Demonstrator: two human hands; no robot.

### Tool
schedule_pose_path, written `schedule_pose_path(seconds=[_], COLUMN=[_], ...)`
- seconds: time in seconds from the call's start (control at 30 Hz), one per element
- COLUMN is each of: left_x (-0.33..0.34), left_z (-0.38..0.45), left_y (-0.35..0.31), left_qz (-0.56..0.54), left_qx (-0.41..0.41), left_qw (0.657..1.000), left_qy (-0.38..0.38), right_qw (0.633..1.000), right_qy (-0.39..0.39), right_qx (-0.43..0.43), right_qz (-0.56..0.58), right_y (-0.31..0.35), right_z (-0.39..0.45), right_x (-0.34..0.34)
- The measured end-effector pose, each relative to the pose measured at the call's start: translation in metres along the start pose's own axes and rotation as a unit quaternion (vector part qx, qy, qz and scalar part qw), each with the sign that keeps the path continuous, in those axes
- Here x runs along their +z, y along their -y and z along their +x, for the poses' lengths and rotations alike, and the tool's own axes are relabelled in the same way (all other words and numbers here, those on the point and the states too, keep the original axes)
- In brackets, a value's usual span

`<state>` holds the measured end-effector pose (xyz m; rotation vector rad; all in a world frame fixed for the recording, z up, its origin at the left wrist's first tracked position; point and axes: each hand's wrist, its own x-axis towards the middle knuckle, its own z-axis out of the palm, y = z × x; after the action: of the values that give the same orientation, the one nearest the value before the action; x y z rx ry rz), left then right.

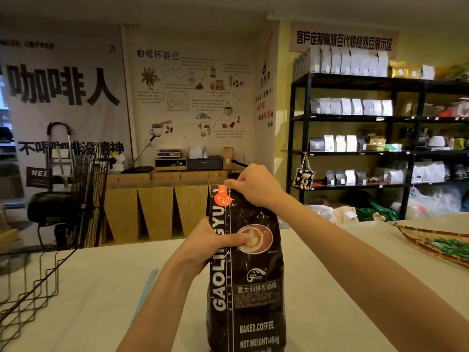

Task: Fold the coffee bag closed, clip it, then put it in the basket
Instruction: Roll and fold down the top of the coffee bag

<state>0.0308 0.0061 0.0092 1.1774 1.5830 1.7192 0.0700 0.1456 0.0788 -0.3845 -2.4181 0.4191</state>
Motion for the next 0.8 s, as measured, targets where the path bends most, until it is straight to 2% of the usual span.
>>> schedule_pose_path(seconds=[0.1, 0.2, 0.37, 0.47, 0.53, 0.6, 0.7, 0.8], left_x=[-0.002, -0.003, 0.000, 0.004, 0.004, 0.003, 0.002, 0.002], left_z=[-0.002, -0.001, 0.002, 0.004, 0.004, 0.005, 0.007, 0.010], left_y=[0.001, 0.003, 0.003, 0.003, 0.002, 0.002, 0.005, 0.007], left_qz=[-0.001, -0.003, -0.010, -0.044, -0.063, -0.080, -0.086, -0.095], left_qx=[0.006, 0.010, -0.006, -0.029, -0.042, -0.046, -0.054, -0.059], left_qw=[1.000, 1.000, 1.000, 0.999, 0.997, 0.996, 0.994, 0.991], left_qy=[0.010, 0.009, 0.024, 0.006, -0.002, -0.014, -0.043, -0.070], right_qw=[0.993, 0.988, 0.989, 0.977, 0.942, 0.882, 0.814, 0.803], right_qy=[0.095, 0.125, 0.106, 0.049, -0.010, -0.033, 0.039, 0.101], right_qx=[0.053, 0.067, 0.079, 0.112, 0.165, 0.226, 0.259, 0.225], right_qz=[0.046, 0.057, 0.071, 0.176, 0.292, 0.412, 0.519, 0.542], right_y=[-0.001, -0.003, -0.009, -0.014, -0.021, -0.030, -0.042, -0.048], right_z=[0.002, 0.001, -0.003, -0.011, -0.020, -0.033, -0.058, -0.082], right_x=[0.003, 0.007, 0.001, -0.012, -0.017, -0.015, 0.003, 0.013])
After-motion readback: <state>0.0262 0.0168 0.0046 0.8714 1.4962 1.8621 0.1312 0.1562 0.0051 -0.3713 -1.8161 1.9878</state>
